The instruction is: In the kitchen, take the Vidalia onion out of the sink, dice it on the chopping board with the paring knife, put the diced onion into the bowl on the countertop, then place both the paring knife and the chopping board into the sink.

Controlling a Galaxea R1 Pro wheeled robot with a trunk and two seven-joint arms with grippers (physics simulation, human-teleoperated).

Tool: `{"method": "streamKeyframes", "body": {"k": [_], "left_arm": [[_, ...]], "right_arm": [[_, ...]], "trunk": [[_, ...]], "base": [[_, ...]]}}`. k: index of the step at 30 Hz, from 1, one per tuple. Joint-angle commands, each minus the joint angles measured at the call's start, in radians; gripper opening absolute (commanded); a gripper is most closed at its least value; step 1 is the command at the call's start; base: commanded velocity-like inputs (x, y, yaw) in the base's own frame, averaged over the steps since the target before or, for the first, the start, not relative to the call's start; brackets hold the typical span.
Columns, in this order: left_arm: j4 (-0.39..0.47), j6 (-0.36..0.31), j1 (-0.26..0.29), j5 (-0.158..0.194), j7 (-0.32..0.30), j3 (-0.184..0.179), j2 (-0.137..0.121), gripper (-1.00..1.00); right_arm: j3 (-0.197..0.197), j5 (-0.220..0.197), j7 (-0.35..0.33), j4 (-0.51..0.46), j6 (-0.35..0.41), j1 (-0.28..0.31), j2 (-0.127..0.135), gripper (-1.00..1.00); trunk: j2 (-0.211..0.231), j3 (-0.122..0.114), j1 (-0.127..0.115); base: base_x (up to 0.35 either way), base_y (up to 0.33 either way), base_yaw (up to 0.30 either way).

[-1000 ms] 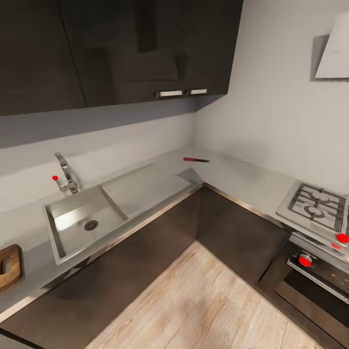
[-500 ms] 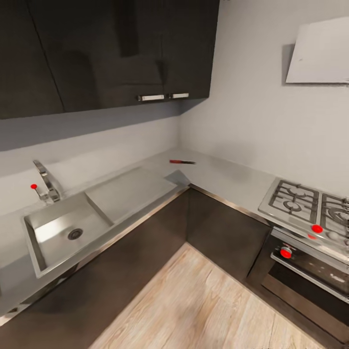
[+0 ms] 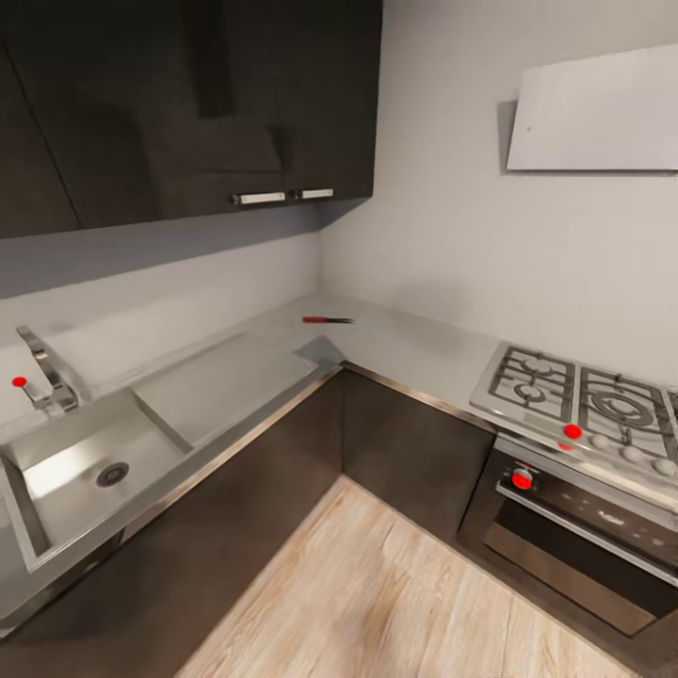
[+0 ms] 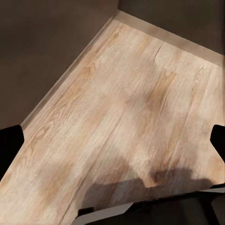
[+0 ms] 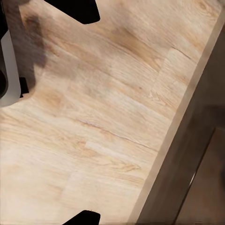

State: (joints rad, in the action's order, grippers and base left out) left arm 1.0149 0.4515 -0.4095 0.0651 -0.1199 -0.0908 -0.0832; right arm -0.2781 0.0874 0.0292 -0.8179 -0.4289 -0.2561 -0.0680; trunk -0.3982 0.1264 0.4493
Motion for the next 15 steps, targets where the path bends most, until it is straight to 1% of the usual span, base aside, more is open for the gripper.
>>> {"method": "streamKeyframes", "body": {"k": [1,5,11,15], "left_arm": [[0.001,0.001,0.000,0.007,-0.004,-0.001,-0.001,1.00],[0.004,0.001,0.000,0.007,-0.004,-0.001,-0.001,1.00],[0.009,0.001,0.000,0.007,-0.004,-0.001,-0.001,1.00],[0.006,0.001,0.000,0.007,-0.004,-0.001,-0.001,1.00]], "right_arm": [[-0.003,0.009,0.003,-0.001,-0.001,0.000,-0.001,1.00],[-0.003,0.009,0.003,-0.001,-0.001,0.000,-0.001,1.00],[-0.002,0.012,0.005,0.001,0.000,0.000,-0.001,1.00],[-0.002,0.014,0.007,0.064,0.000,0.000,-0.001,1.00]], "trunk": [[-0.002,0.000,0.001],[-0.002,-0.004,0.001],[-0.002,-0.005,0.001],[-0.002,-0.005,0.001]], "base": [[0.000,0.000,-0.197],[0.000,0.000,-0.152],[0.000,0.000,-0.028],[0.000,0.000,-0.002]]}}
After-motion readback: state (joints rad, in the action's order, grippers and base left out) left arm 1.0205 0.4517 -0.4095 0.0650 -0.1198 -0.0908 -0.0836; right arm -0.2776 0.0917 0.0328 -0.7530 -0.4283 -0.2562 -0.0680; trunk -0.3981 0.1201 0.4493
